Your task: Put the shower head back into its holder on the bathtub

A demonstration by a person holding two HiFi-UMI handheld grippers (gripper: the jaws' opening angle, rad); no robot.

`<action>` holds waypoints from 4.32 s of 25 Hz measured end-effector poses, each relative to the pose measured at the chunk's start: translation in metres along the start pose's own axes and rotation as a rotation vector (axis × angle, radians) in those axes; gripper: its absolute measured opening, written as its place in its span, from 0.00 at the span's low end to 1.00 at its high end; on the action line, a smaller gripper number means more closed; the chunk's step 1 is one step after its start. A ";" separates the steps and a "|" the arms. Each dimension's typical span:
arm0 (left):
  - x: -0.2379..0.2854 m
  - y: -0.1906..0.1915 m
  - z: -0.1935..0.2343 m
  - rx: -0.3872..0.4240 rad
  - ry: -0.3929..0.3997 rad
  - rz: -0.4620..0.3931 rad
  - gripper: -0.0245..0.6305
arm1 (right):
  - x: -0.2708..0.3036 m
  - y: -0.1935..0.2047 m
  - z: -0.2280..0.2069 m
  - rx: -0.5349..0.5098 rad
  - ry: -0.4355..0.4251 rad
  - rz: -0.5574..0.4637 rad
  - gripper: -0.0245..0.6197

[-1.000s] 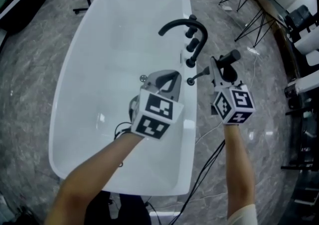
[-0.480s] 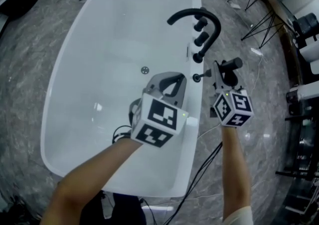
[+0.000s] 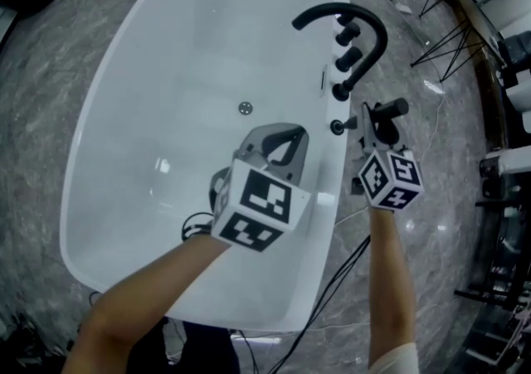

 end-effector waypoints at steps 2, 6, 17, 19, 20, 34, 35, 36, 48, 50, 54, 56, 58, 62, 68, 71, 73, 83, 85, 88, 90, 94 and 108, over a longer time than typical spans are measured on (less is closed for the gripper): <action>0.001 0.006 0.002 -0.005 -0.002 0.006 0.05 | 0.003 0.007 -0.001 0.002 0.002 0.008 0.27; 0.001 0.014 0.006 -0.015 -0.013 0.013 0.05 | 0.011 0.016 -0.004 0.007 0.001 0.016 0.27; 0.006 0.032 0.016 -0.030 -0.033 0.021 0.05 | 0.026 0.030 -0.016 -0.009 0.013 0.029 0.27; -0.001 0.041 0.018 -0.042 -0.042 0.053 0.05 | 0.027 0.037 -0.010 0.004 0.000 0.043 0.27; -0.002 0.044 0.019 -0.047 -0.045 0.062 0.05 | 0.028 0.039 -0.007 0.005 -0.005 0.045 0.27; -0.003 0.061 0.022 -0.050 -0.042 0.079 0.05 | 0.041 0.044 -0.012 0.025 0.008 0.022 0.27; -0.002 0.062 0.023 -0.048 -0.046 0.083 0.05 | 0.042 0.046 -0.014 0.024 0.008 0.025 0.27; -0.002 0.062 0.024 -0.045 -0.051 0.089 0.05 | 0.043 0.048 -0.015 0.020 0.007 0.027 0.27; 0.003 0.063 0.015 -0.037 -0.049 0.102 0.05 | 0.043 0.068 -0.023 0.045 -0.001 0.071 0.27; 0.002 0.063 0.013 -0.034 -0.044 0.104 0.05 | 0.042 0.068 -0.022 0.049 0.000 0.079 0.27; 0.002 0.068 0.007 -0.030 -0.037 0.113 0.05 | 0.039 0.070 -0.025 0.054 0.016 0.104 0.28; -0.001 0.069 0.006 -0.031 -0.038 0.116 0.05 | 0.034 0.073 -0.026 0.063 0.023 0.113 0.30; -0.007 0.071 0.005 -0.026 -0.041 0.123 0.05 | 0.027 0.076 -0.025 0.068 0.026 0.124 0.30; -0.019 0.074 0.000 -0.023 -0.042 0.156 0.05 | 0.008 0.078 -0.023 0.109 0.040 0.133 0.30; -0.042 0.063 -0.015 -0.016 -0.024 0.175 0.05 | -0.033 0.070 0.002 0.170 0.021 0.146 0.30; -0.060 0.049 -0.027 -0.009 -0.013 0.171 0.05 | -0.061 0.059 0.021 0.191 0.012 0.152 0.30; -0.073 0.040 -0.034 0.003 -0.006 0.169 0.05 | -0.079 0.050 0.037 0.211 0.006 0.148 0.30; -0.154 0.015 -0.066 0.010 0.039 0.145 0.05 | -0.170 0.002 0.127 0.285 -0.019 0.082 0.20; -0.170 0.013 -0.070 0.008 0.039 0.140 0.05 | -0.186 -0.006 0.146 0.293 -0.028 0.068 0.19; -0.192 0.009 -0.074 0.017 0.042 0.120 0.05 | -0.208 -0.015 0.174 0.297 -0.039 0.052 0.17; -0.207 0.006 -0.076 0.020 0.050 0.106 0.05 | -0.221 -0.023 0.194 0.302 -0.048 0.040 0.15; -0.245 -0.002 -0.075 0.030 0.052 0.099 0.05 | -0.248 -0.038 0.239 0.295 -0.066 0.012 0.10; -0.380 -0.006 -0.068 0.044 0.081 -0.002 0.05 | -0.341 -0.073 0.381 0.247 -0.052 -0.089 0.06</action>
Point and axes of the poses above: the fingertips, and each gripper's own axes: x forward along the fingers, z to its left, y out of its underside, the point moved 5 cm from there along -x, backward along the fingers, and after that the axes turned 7 degrees about x, right-handed, at the moved point
